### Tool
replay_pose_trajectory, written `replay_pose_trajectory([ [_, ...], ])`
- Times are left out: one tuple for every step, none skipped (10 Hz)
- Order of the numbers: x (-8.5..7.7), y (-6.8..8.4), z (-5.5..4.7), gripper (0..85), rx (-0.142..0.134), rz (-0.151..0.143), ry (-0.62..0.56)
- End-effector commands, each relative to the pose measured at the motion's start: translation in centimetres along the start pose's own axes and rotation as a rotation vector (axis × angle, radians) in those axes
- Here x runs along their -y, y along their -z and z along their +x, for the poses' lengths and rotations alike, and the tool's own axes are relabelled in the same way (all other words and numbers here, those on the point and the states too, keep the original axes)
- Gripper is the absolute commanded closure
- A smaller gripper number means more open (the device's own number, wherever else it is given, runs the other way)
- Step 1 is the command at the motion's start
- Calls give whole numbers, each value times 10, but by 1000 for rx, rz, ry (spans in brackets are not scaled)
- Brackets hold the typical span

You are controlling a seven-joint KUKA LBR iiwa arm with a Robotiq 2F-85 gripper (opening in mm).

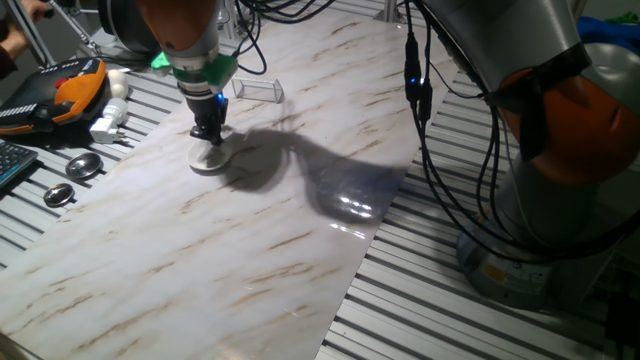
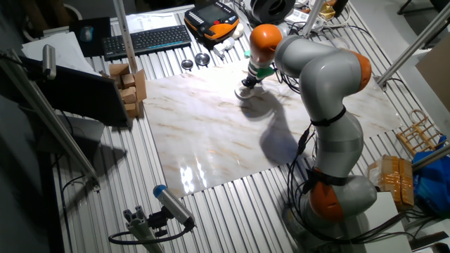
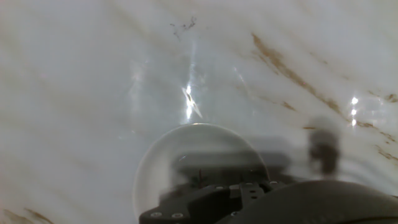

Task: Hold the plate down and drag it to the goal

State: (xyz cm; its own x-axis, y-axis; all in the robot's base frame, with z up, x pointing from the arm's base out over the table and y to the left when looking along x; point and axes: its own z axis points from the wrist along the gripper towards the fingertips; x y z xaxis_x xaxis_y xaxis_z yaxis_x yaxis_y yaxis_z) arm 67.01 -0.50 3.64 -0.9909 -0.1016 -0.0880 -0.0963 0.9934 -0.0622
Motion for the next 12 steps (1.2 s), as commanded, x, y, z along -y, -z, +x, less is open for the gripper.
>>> replay_pose_trajectory([
  [1,0,0,850,0,0,2],
  [3,-1,0,850,0,-2,3],
  [5,-2,1,850,1,-5,4],
  [8,-3,1,850,1,-9,6],
  [10,-4,1,850,1,-11,7],
  [12,-3,1,850,1,-11,8],
  [15,-3,1,850,0,-9,12],
  [19,-3,1,850,0,-9,15],
  [23,-4,1,850,2,-12,19],
  [26,-4,1,850,2,-12,22],
  [30,-4,1,850,2,-14,25],
  [33,-4,1,850,2,-15,30],
])
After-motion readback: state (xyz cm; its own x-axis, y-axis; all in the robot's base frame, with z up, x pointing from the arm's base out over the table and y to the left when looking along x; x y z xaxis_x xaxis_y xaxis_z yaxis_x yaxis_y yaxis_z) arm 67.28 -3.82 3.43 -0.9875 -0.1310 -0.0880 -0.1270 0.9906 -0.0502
